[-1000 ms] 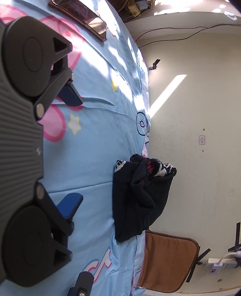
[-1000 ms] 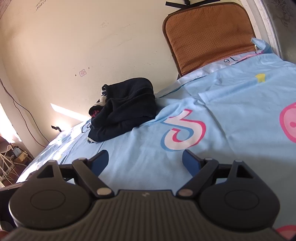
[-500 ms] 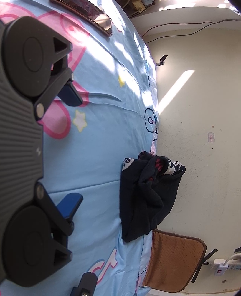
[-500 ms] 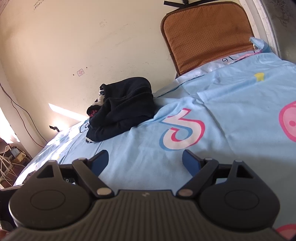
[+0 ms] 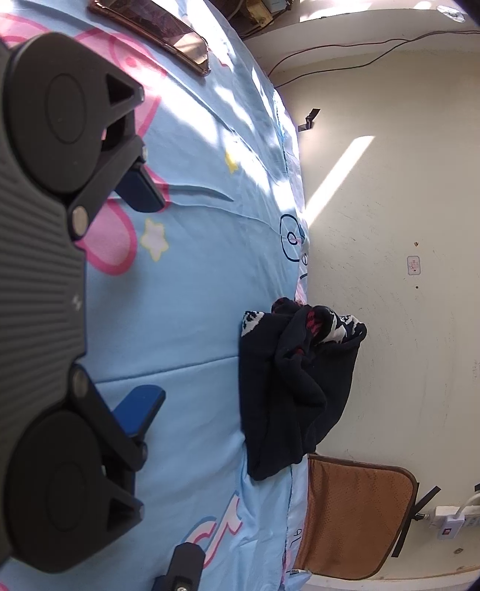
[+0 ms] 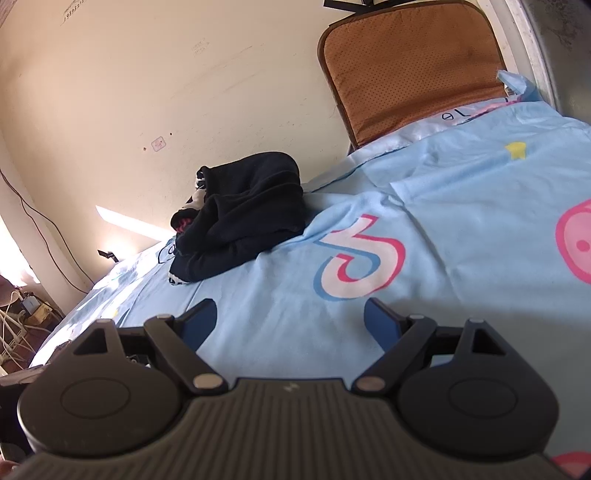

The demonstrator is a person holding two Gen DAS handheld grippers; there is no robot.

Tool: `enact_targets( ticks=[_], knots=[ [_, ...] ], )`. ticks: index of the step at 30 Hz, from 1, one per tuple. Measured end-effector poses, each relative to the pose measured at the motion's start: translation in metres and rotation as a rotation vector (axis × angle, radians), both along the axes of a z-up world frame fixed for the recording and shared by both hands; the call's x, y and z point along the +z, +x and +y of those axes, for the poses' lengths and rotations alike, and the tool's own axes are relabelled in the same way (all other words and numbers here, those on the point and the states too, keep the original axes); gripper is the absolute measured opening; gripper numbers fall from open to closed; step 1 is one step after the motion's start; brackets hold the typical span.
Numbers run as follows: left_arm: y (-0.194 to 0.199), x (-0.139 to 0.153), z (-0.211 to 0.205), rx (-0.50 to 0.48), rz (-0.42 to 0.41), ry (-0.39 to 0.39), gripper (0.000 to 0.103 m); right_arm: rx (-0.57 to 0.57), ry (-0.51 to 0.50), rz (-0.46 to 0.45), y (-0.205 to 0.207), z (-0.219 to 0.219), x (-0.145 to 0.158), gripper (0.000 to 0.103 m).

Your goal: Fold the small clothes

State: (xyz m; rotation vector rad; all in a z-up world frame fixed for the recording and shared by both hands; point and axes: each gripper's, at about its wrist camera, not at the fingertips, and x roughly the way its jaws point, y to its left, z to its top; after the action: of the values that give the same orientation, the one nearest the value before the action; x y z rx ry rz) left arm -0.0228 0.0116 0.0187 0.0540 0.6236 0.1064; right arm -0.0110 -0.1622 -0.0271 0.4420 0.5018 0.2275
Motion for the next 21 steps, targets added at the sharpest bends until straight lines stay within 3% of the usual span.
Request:
enact_targets(
  ticks=[21],
  knots=[
    [0.0044,-0.0011,-0.0014,-0.012,0.027,0.003,0.103,0.01,-0.005,0.006,0.0012,0.0007,0.0,0.089]
  ],
)
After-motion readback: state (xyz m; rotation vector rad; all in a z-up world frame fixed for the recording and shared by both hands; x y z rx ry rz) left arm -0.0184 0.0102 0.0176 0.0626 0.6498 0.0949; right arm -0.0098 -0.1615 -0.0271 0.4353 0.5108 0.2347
